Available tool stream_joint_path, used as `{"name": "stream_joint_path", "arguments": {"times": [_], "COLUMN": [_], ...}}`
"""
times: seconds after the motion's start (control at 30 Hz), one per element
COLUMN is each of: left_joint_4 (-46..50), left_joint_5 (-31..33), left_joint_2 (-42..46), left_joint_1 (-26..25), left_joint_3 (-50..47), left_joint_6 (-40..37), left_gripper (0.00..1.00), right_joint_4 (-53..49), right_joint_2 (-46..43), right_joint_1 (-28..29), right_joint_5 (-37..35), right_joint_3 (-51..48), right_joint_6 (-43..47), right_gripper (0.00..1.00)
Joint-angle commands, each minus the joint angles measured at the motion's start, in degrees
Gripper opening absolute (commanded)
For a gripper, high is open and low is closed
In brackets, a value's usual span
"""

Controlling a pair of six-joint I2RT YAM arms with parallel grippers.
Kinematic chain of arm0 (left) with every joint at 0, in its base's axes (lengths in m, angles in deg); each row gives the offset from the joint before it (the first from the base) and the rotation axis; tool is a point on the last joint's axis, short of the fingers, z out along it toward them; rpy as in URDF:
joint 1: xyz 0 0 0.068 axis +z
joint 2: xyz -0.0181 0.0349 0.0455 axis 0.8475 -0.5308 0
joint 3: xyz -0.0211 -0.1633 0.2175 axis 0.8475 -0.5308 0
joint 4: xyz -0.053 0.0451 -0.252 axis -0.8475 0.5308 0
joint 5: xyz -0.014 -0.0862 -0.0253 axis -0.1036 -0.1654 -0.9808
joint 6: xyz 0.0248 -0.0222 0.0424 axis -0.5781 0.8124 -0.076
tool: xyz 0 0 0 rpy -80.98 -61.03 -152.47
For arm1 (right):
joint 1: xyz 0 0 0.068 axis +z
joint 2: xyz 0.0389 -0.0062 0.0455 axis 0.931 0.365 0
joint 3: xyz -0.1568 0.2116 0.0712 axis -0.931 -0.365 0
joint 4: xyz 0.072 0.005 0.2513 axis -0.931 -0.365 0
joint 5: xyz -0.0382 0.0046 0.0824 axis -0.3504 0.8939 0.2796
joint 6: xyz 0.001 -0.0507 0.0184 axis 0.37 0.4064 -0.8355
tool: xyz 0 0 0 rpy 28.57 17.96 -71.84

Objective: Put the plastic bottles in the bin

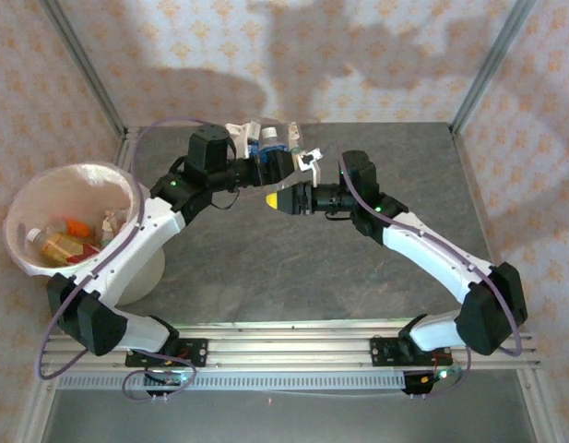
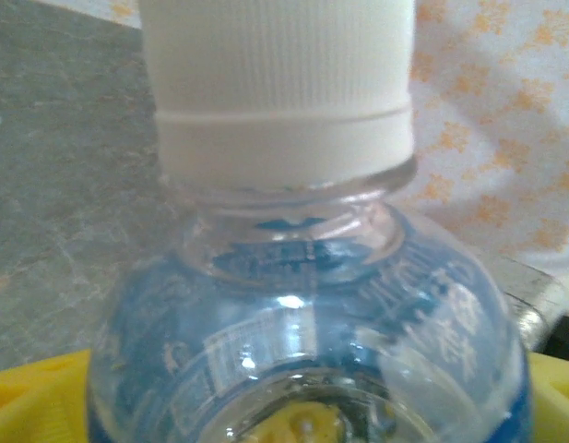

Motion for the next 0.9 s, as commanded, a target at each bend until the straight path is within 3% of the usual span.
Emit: {"name": "stream_joint_path", "arguments": {"times": [0.0,0.1,0.2,0.3,0.4,0.53,0.6,0.7,0.87], "left_joint_4": [-7.1,-6.4,-5.5,3.6,13.5,36.8,45.8,52.6,52.5], "left_joint_5": [-5.4,-4.9,-1.6,5.0,8.0,30.5,44.6,64.9,86.8], "left_joint_2": [-1.3,-0.4,3.8,8.4,12.2,14.6,15.6,17.4,21.4], "left_joint_1": [-0.1,1.7,4.6,8.7,13.6,13.9,14.0,14.0,15.2], "left_joint_3": [0.0,-0.3,-2.1,-0.3,4.3,17.8,24.3,28.8,22.7], "left_joint_6": [1.4,2.4,2.9,1.2,-1.6,-13.4,-16.8,-19.1,-20.3], "left_gripper": [0.79,0.62,0.58,0.55,0.54,0.54,0.54,0.55,0.54], "right_joint_4": [5.2,4.7,1.1,-0.7,1.3,1.9,1.3,1.8,1.8], "right_joint_2": [-0.7,-1.4,-2.9,-4.4,-6.3,-8.2,-8.6,-8.8,-8.0], "right_joint_1": [1.4,1.4,1.4,1.4,1.4,1.3,1.2,1.0,0.9], "right_joint_5": [4.7,1.7,-4.6,-8.7,-12.6,-20.3,-23.0,-23.2,-23.3], "right_joint_3": [2.3,2.3,2.3,1.3,-1.2,-3.9,-4.4,-5.1,-4.5], "right_joint_6": [0.4,0.7,2.6,5.4,7.2,8.8,9.0,9.2,9.2], "right_gripper": [0.49,0.62,0.82,1.0,0.99,0.99,0.99,0.99,0.99]}}
